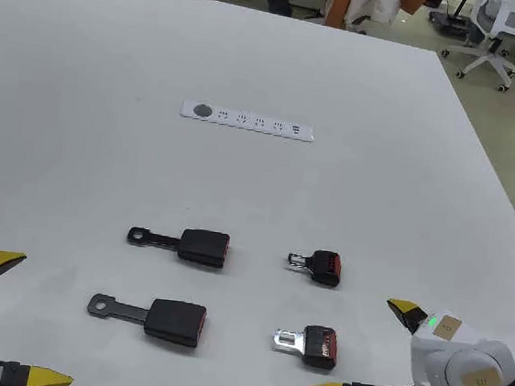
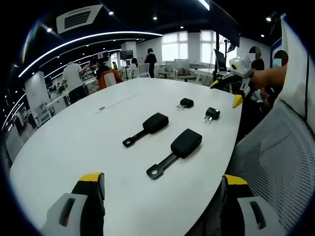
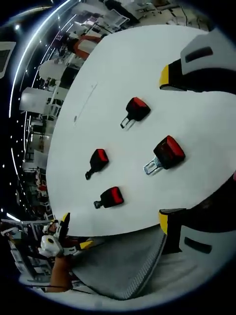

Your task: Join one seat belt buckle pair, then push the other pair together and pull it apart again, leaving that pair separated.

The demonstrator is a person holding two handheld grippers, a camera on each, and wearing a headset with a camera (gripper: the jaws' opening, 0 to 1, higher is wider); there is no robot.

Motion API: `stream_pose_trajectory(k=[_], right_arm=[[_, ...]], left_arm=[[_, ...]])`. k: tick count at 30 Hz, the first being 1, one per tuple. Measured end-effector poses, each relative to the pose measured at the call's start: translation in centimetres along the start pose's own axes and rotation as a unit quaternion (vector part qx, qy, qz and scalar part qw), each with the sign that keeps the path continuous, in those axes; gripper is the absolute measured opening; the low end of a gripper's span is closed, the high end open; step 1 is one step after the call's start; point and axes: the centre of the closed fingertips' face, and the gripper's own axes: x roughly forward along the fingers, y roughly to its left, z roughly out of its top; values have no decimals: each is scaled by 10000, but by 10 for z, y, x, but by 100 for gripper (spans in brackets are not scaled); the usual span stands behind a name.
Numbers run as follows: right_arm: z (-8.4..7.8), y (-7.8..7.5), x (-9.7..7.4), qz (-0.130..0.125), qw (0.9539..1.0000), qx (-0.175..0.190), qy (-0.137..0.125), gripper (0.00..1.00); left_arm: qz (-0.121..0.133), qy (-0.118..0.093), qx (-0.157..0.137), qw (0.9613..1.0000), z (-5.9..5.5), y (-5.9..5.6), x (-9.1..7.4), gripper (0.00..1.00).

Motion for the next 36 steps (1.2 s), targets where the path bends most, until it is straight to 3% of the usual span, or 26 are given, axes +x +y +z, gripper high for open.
stream_pose_trajectory(k=[18, 36], right_arm=[[-3, 17, -3, 65, 10000, -6, -37, 99], [-3, 21, -4, 56, 10000, -46, -59, 99]], left_arm=[[3, 2, 70, 10000, -2, -1, -4, 100], [-15, 3, 96, 10000, 0, -6, -5, 100]])
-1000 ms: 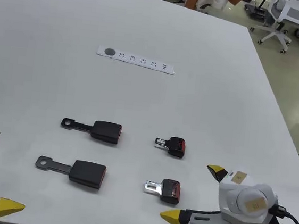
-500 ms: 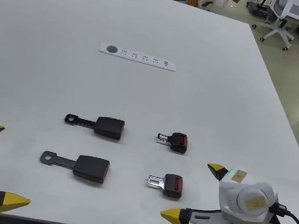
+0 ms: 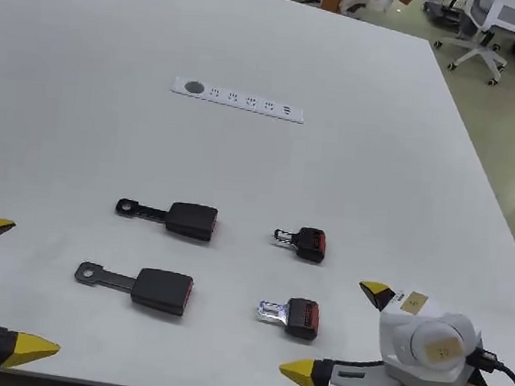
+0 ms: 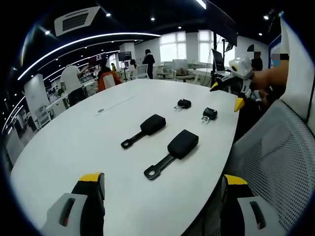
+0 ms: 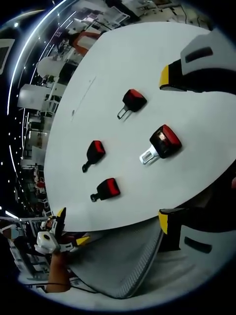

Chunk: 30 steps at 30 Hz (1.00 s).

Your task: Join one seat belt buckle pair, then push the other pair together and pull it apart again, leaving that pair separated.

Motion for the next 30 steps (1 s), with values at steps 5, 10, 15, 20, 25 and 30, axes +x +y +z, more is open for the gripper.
stream_pose_trajectory(k=[5, 10, 15, 20, 25, 30], right_arm=[[2, 1, 0, 4, 10000, -75, -2, 97], [4, 4, 0, 15, 9999, -103, 16, 96], [5, 2, -1, 32, 9998, -198, 50, 95], [1, 2, -3, 51, 9992, -338, 211, 90], [-1, 0, 0, 99, 9989, -381, 241, 85], [2, 0, 2, 169, 9988, -432, 174, 84]], left_arm=[[7, 6, -8, 10000, -1, 2, 0, 100], [-24, 38, 11, 10000, -2, -1, 1, 100], [-27, 17, 18, 10000, -1, -1, 1, 100], [63, -12, 8, 10000, 1, 4, -1, 100], [-31, 328, 451, 9984, -11, 0, 0, 97], [-32, 346, 384, 9987, -13, 2, 1, 98]])
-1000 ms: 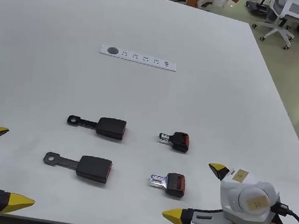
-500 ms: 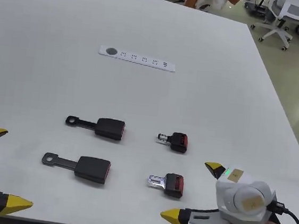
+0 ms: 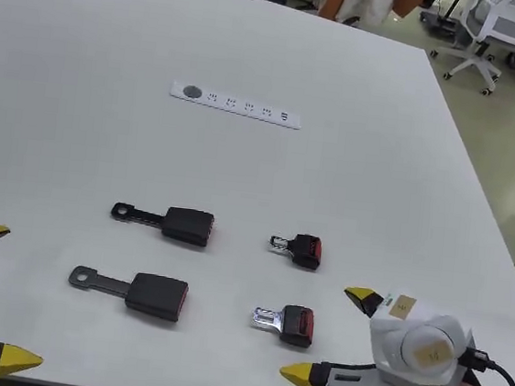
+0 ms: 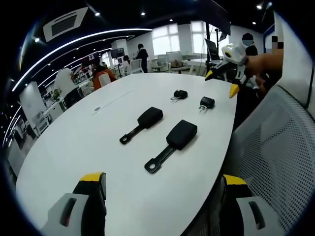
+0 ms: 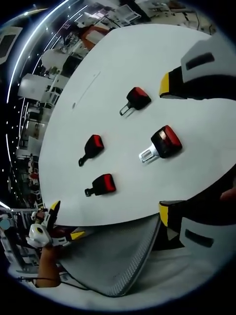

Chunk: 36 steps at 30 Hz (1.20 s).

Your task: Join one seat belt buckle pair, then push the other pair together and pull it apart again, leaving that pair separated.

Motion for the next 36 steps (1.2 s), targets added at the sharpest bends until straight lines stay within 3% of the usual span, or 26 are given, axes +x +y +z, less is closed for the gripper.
stream_pose_trajectory(k=[5, 9, 17, 26, 36], right_arm=[[1, -4, 2, -22, 10000, -72, 10, 82], [0, -4, 5, 8, 9999, -144, 1, 80], [1, -1, 8, 98, 9996, -276, 58, 77], [0, 5, 19, 312, 9987, -379, 135, 71], [-1, 9, 31, 539, 9971, -493, 231, 66]], left_arm=[[-56, 149, 18, 9999, -4, 0, 4, 95], [-175, 205, 157, 9995, 3, -8, 11, 93], [-380, 307, 382, 9981, 15, -10, 28, 88], [-678, 532, 571, 9946, 19, -16, 50, 76], [-994, 628, 823, 9896, 32, -28, 75, 73]])
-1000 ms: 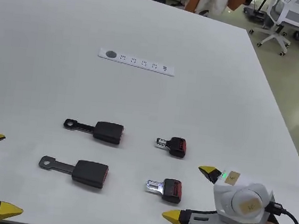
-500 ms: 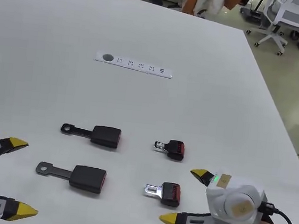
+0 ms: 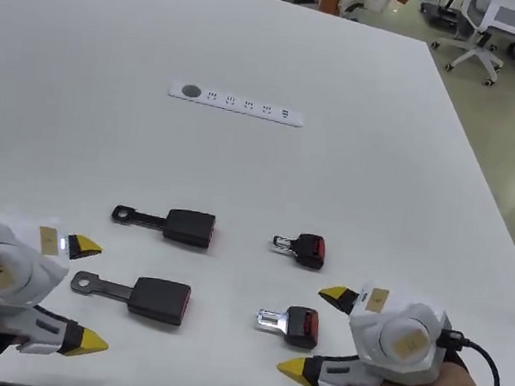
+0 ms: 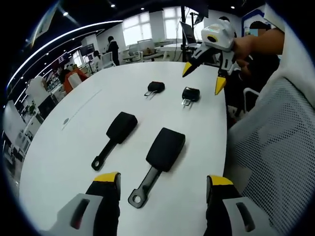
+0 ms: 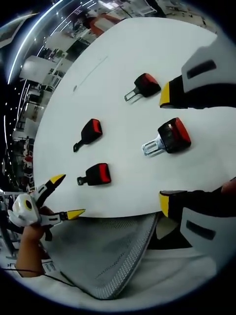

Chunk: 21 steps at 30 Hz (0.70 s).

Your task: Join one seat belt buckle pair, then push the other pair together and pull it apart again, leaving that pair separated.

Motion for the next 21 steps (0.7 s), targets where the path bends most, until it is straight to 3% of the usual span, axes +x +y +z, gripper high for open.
stream_pose_trajectory(k=[5, 10, 21], right_arm=[[-1, -2, 6, 89, 9999, -91, 72, 64], [-9, -9, 11, 204, 9994, -179, 210, 60], [-17, -16, 20, 436, 9980, -258, 387, 52]], left_arm=[[-161, 72, 110, 9998, 7, -4, 7, 67], [-277, 80, 296, 9991, 16, 2, 19, 63], [-658, 229, 608, 9957, 25, 2, 37, 54]])
